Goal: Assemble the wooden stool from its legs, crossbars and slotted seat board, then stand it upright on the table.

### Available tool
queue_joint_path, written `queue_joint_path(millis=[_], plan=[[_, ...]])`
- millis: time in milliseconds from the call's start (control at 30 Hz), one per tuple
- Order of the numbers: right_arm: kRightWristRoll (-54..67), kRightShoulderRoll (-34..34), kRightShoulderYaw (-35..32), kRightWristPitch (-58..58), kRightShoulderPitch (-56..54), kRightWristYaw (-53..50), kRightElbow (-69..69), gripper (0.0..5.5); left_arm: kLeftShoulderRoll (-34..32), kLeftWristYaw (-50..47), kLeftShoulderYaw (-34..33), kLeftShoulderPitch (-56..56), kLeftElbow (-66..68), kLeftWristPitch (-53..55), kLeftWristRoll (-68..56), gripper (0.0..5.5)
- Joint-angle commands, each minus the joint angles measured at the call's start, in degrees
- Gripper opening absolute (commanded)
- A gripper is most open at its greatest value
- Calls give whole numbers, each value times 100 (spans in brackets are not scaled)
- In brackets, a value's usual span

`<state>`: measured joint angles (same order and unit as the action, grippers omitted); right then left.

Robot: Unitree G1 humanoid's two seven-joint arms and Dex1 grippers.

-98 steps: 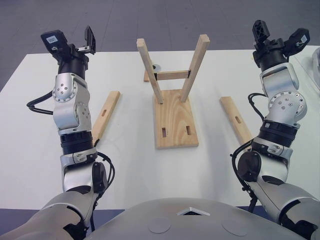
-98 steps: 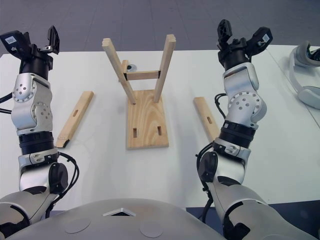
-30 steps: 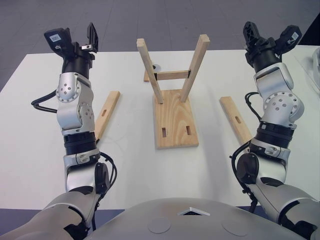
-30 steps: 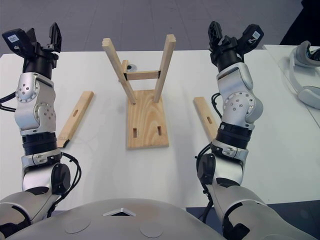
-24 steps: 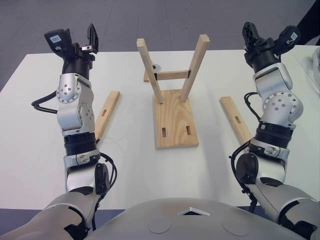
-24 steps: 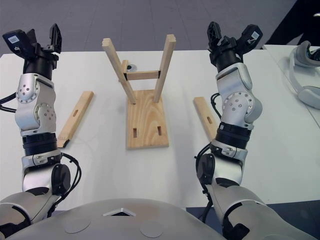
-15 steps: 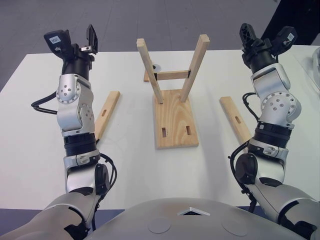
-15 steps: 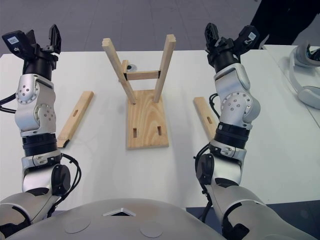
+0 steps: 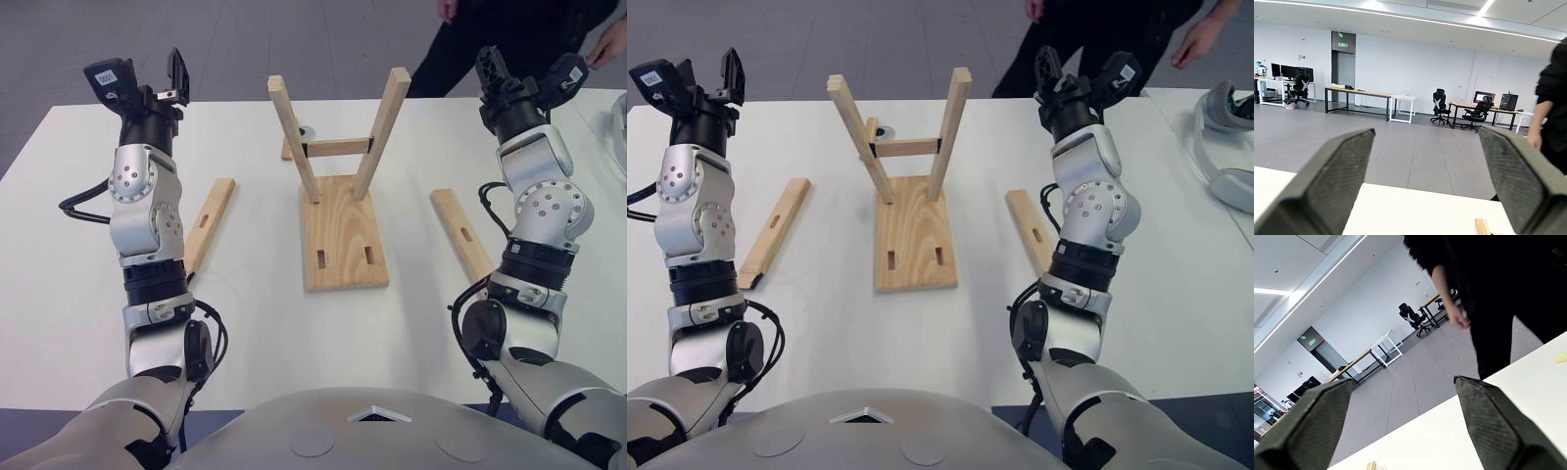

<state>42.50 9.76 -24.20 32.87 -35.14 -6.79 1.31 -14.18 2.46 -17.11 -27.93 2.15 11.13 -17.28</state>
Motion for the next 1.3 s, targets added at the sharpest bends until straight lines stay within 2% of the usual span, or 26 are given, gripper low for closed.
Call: queue_joint_path(millis=[33,800,867,967,1000,1100,1167,1267,1300], plan=[[-18,-3,23,84,38,-9,-74,384,-4,18,23,-59,-7,23,21,389],[-15,-27,7,92,61,-18,-138,384,-94,85,31,-31,-82,20,64,389],[-17,-40,15,95,93,-25,-173,384,-166,131,20,-36,-91,44,67,389],[-25,-72,24,100,137,-63,-247,384,-652,718,94,-72,-195,210,-5,389],[-19,-68,17,111,157,-73,-277,384,-1078,1564,132,-71,-349,462,-406,389],[-2,10,-99,98,270,-98,-341,384,-3252,4732,304,-547,-213,1595,-1350,389],[3,22,-186,78,403,-163,-488,384,-4297,6509,1086,-793,131,1800,-1102,389],[14,-31,-235,58,509,-249,-643,384,-4923,8433,2386,-766,160,1482,-503,389],[14,-47,-229,60,507,-255,-636,384,-5008,8778,2902,-762,136,1241,-380,389]])
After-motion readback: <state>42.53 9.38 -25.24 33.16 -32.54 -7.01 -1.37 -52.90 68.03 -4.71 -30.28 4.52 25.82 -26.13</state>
